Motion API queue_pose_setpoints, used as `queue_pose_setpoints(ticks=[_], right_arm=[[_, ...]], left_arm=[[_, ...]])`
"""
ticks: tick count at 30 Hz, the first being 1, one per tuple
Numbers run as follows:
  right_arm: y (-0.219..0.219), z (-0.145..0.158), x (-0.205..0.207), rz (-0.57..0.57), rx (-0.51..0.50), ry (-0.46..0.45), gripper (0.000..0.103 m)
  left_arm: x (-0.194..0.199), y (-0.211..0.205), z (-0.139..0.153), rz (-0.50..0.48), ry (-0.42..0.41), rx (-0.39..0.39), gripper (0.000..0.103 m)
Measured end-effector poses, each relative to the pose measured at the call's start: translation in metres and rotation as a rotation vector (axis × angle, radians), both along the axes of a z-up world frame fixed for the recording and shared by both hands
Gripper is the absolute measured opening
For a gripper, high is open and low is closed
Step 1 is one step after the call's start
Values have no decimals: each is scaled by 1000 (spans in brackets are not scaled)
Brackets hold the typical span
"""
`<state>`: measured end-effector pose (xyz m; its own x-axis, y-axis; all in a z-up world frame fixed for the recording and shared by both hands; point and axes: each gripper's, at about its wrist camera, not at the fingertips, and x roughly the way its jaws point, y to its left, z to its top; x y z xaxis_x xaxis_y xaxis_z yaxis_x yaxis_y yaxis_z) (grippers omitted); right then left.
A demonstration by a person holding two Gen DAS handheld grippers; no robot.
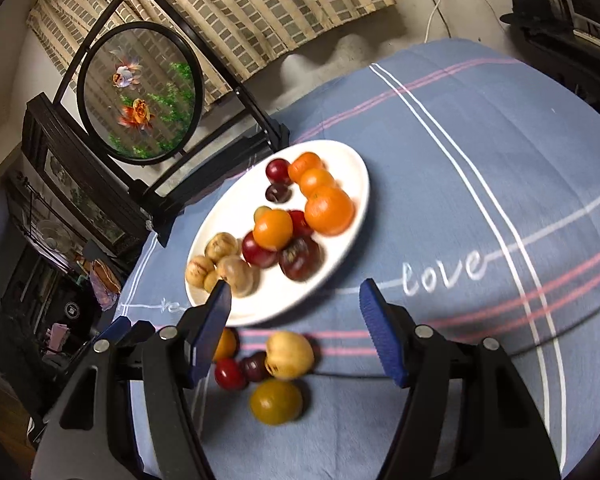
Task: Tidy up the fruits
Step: 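Withdraw both open tools from the plate toward the remaining fruits, then grasp a red tomato with the left tool while the right tool grasps a greenish-yellow citrus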
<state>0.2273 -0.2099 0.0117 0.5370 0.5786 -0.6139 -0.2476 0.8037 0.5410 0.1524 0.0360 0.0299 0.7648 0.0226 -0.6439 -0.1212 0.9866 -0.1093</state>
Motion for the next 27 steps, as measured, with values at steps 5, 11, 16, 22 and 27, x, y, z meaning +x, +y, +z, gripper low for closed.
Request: queue_pose_setpoints(ticks=[5, 11, 16, 22, 27], right_arm=[[1, -9, -9, 31, -42, -13, 67], [21, -2, -24, 122, -221, -97, 67], [46, -5, -40, 222, -366, -115, 67], [71, -21, -52, 286, -480, -113, 67], [78, -27, -54, 295, -516, -112, 67]], left_arm=[[-5, 10, -18, 32, 12, -10, 90], [-6, 12, -20, 17, 9, 41, 90], [-6, 15, -22, 28, 32, 48, 91], [-4, 17, -25, 39, 54, 44, 91], [-4, 12, -26, 27, 55, 64, 91]])
